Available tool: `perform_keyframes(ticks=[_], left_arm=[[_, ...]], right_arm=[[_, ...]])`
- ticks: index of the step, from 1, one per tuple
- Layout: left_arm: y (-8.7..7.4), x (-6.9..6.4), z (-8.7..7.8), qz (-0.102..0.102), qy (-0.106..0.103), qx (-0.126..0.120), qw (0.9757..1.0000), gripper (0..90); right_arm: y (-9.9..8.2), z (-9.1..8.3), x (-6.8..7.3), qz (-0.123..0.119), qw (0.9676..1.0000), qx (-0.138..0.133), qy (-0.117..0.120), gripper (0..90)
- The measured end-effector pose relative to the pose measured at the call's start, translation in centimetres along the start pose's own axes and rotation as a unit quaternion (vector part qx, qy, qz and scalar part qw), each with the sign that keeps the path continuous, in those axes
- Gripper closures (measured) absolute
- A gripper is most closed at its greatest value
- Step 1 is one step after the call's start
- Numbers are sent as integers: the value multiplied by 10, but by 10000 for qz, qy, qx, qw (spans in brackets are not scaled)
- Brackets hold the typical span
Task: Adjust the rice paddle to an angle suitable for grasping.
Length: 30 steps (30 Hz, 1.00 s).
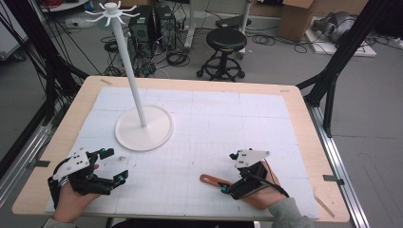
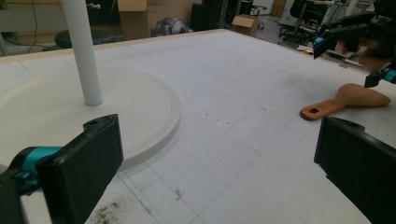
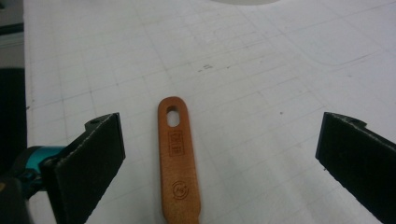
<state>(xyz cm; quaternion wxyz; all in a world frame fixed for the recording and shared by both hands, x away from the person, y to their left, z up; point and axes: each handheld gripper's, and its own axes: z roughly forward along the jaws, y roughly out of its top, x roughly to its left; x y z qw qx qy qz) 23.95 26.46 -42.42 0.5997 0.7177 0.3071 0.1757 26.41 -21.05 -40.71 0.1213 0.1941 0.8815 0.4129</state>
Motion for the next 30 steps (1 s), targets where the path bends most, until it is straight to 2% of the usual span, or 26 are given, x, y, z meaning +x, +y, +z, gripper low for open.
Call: perform_keyframes(ticks=[1, 2, 3, 4, 7, 11, 15, 17, 19, 21, 22, 24, 28, 30], left_arm=[[0, 0, 0, 5, -1, 10, 10000, 18], [0, 0, 0, 9, -1, 15, 10000, 18], [0, 0, 0, 21, 0, 28, 10000, 18], [0, 0, 0, 21, 0, 28, 10000, 18], [0, 0, 0, 18, 4, 31, 10000, 18], [-1, -1, 0, -9, 10, 30, 10000, 18], [-1, 0, -1, 21, 23, 38, 10000, 18], [-2, -1, -2, 2, 39, 47, 10000, 18], [-2, -1, -2, -8, 47, 30, 10000, 18], [-2, -1, -4, 11, 52, 54, 10000, 18], [-2, 0, -5, -3, 77, 30, 10000, 18], [-2, 0, -6, -3, 84, 41, 10000, 18], [-4, 0, -9, -37, 119, 32, 9999, 18], [-4, 0, -12, -36, 146, 24, 9999, 18]], right_arm=[[0, 0, 0, 0, 10000, 0, 0, 0], [0, 1, 1, 6, 10000, 85, 17, 0], [0, 4, 0, -28, 9995, 294, 53, 0], [0, 4, 0, -28, 9995, 294, 53, 0], [0, 9, 0, 40, 9979, 641, 79, 0], [0, 12, 0, -56, 9951, 972, 183, 36], [2, 14, 1, -100, 9934, 1124, 222, 59], [4, 15, 2, -163, 9912, 1277, 296, 144], [4, 16, 2, -230, 9908, 1288, 349, 156], [5, 18, 3, -192, 9895, 1377, 391, 172], [6, 21, 2, -181, 9881, 1452, 476, 199], [7, 22, 1, -45, 9873, 1455, 630, 218], [7, 23, -2, 34, 9860, 1522, 682, 267], [8, 24, -4, 24, 9839, 1651, 677, 326]])
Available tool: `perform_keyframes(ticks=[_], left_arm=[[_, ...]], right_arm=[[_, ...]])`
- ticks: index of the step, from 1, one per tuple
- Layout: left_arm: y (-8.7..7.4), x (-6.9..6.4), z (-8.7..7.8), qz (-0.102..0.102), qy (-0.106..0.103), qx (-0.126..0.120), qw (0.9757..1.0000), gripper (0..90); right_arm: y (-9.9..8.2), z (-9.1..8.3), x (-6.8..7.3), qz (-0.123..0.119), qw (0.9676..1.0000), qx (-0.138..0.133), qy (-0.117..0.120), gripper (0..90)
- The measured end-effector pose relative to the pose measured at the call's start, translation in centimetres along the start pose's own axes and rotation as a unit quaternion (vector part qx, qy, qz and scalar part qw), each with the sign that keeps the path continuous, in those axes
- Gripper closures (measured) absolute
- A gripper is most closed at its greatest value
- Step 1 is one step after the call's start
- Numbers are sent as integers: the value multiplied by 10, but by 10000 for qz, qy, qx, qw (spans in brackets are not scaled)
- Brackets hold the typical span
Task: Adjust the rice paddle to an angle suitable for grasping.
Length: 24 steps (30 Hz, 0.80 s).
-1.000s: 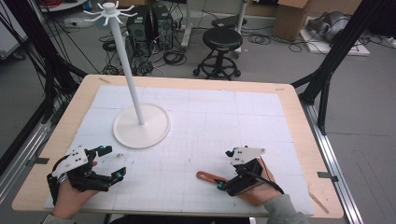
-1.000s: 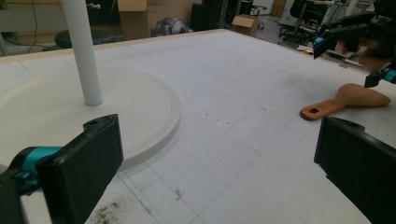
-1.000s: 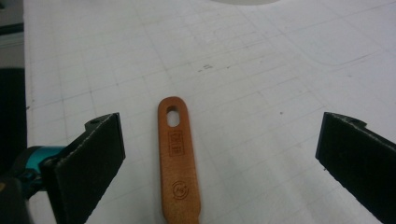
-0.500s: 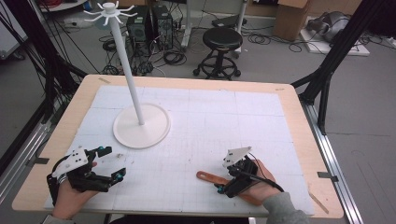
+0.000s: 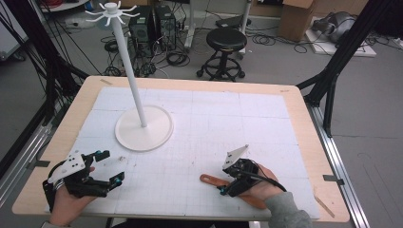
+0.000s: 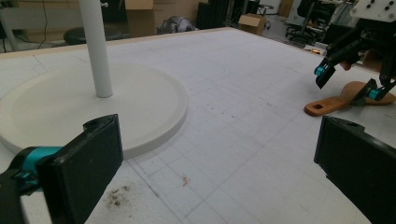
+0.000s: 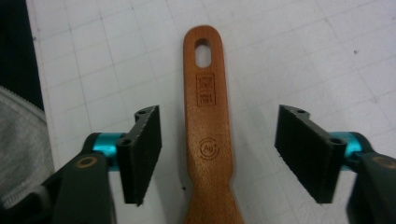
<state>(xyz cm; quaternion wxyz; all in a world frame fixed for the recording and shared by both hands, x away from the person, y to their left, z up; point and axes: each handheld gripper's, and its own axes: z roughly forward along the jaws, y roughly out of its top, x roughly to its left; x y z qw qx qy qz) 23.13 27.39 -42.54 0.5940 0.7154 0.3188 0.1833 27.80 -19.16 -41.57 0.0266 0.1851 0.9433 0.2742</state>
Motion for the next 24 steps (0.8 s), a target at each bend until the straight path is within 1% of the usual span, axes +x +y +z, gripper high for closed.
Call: perform_keyframes(ticks=[1, 2, 4, 5, 7, 8, 13, 16, 17, 22, 23, 24], left_arm=[[0, 0, 0, 0, 0, 0, 10000, 18], [0, 0, -1, 10, 8, -3, 10000, 18], [-1, 0, -2, 7, 28, -8, 10000, 18], [-1, 0, -2, -14, 36, -8, 10000, 18], [-1, 0, -4, -9, 49, 2, 10000, 18], [-1, 0, -4, -21, 62, -16, 10000, 18], [-2, 0, -5, -24, 73, -10, 10000, 18], [-2, 0, -5, -25, 73, -12, 10000, 18], [-2, 0, -5, -23, 71, -18, 10000, 18], [-2, 0, -5, -19, 66, -10, 10000, 18], [-2, 0, -5, -25, 65, -5, 10000, 18], [-2, 0, -5, -24, 66, -5, 10000, 18]], right_arm=[[0, 0, 0, 0, 10000, 0, 0, 326], [0, 1, 1, 22, 10000, 92, -9, 342], [2, 3, 2, -59, 9995, 291, -56, 364], [3, 6, 3, -101, 9989, 460, -32, 381], [4, 6, 3, -119, 9987, 500, -33, 388], [6, 7, 4, -163, 9981, 583, -93, 402], [7, 7, 6, -223, 9975, 666, -122, 437], [8, 7, 7, -248, 9970, 722, -121, 468], [8, 6, 7, -255, 9968, 742, -118, 493], [8, 5, 7, -236, 9966, 776, -128, 530], [8, 5, 7, -206, 9967, 779, -139, 568], [8, 5, 7, -206, 9967, 779, -139, 568]])
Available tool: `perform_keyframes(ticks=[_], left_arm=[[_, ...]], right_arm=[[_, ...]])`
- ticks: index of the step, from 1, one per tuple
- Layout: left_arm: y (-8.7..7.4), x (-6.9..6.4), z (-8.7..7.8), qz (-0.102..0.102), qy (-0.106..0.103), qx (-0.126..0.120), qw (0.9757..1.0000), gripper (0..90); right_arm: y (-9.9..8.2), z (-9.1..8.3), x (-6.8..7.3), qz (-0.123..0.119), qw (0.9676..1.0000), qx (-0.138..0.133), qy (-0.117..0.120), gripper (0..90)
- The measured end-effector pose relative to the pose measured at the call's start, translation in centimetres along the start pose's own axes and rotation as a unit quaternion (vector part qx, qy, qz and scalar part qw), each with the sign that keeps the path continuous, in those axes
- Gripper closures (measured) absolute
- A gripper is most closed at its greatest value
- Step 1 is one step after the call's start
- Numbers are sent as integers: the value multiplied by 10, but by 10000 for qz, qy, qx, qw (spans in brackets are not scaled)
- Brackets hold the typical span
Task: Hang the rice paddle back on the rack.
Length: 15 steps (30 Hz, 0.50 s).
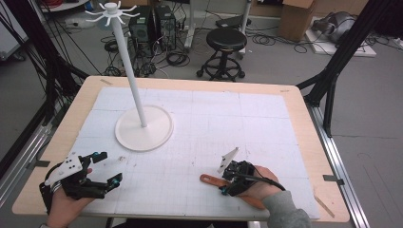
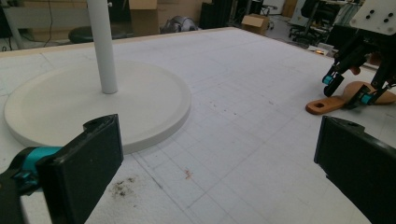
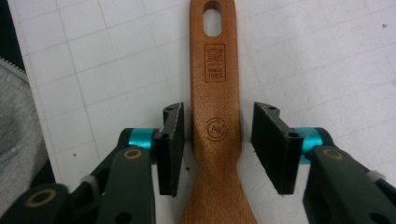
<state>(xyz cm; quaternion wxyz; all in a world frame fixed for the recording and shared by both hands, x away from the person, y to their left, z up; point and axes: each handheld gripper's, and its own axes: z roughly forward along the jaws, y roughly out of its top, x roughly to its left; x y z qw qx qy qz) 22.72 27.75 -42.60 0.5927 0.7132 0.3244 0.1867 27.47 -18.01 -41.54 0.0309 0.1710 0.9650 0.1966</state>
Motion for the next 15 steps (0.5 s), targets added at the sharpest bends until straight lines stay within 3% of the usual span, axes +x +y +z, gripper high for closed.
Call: perform_keyframes(ticks=[3, 12, 15], left_arm=[[0, 0, 0, -7, 6, -6, 10000, 18], [0, 0, 2, 36, -18, 40, 10000, 18], [0, 0, 2, 25, -11, 39, 10000, 18]], right_arm=[[-1, -1, -1, -10, 10000, -3, -17, 639], [-3, -2, -1, -81, 9999, -105, -15, 643], [-2, -4, 0, -131, 9995, -239, -142, 643]])
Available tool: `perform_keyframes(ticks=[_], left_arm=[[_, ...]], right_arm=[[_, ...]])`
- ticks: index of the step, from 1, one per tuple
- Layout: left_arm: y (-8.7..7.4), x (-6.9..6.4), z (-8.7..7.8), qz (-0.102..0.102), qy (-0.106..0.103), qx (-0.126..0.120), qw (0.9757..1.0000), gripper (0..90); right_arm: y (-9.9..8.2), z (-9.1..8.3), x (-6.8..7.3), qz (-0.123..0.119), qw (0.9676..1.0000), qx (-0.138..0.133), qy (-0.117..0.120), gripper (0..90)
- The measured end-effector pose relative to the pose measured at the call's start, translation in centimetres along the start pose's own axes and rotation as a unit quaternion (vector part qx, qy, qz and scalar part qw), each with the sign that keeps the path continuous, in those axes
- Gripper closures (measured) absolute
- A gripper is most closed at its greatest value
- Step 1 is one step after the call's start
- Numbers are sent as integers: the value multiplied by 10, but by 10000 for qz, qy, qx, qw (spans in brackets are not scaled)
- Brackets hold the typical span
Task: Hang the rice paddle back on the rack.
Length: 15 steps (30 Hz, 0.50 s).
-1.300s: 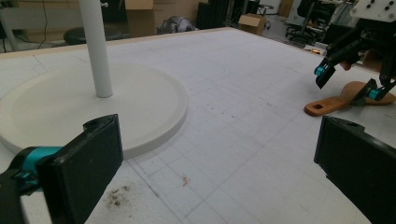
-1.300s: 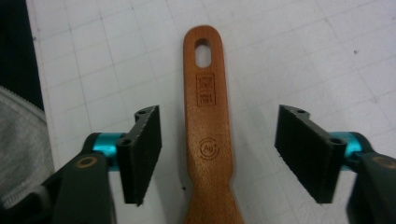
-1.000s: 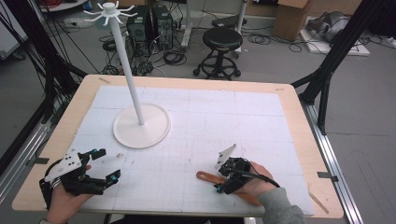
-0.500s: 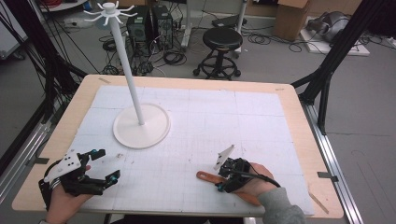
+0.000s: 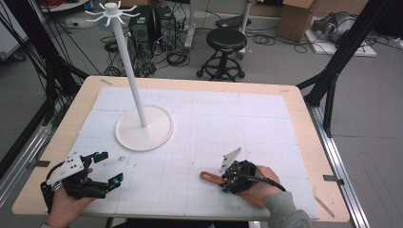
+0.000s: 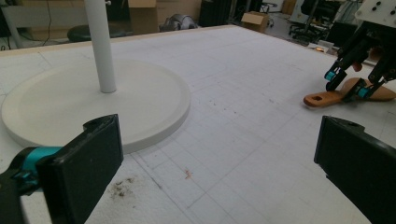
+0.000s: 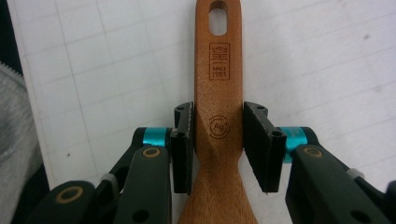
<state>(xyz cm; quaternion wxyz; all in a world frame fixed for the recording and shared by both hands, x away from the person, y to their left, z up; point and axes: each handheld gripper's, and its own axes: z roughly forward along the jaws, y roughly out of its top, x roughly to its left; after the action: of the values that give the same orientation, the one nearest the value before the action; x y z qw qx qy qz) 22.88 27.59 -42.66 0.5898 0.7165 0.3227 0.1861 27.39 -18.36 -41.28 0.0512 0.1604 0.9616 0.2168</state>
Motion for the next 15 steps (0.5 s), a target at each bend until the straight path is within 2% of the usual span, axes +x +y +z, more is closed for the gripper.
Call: perform_keyframes(ticks=[7, 9, 10, 11, 14, 15], left_arm=[[0, 0, 0, 13, 15, 7, 10000, 17], [0, -1, 1, -2, 1, 4, 10000, 18], [0, 0, 1, 9, 2, 13, 10000, 18], [0, 0, 1, 30, -9, 31, 10000, 18], [0, 0, 2, 18, -12, 37, 10000, 18], [0, 0, 3, 39, -28, 38, 10000, 18]], right_arm=[[0, -10, -1, 73, 9992, -396, -65, 643], [-1, -16, -3, 94, 9980, -622, -92, 642], [-1, -16, -3, 94, 9980, -622, -92, 642], [-3, -20, -3, 91, 9960, -880, -78, 642], [-3, -22, -4, 91, 9946, -1032, -72, 642], [-4, -26, -3, 95, 9926, -1195, -170, 643]])
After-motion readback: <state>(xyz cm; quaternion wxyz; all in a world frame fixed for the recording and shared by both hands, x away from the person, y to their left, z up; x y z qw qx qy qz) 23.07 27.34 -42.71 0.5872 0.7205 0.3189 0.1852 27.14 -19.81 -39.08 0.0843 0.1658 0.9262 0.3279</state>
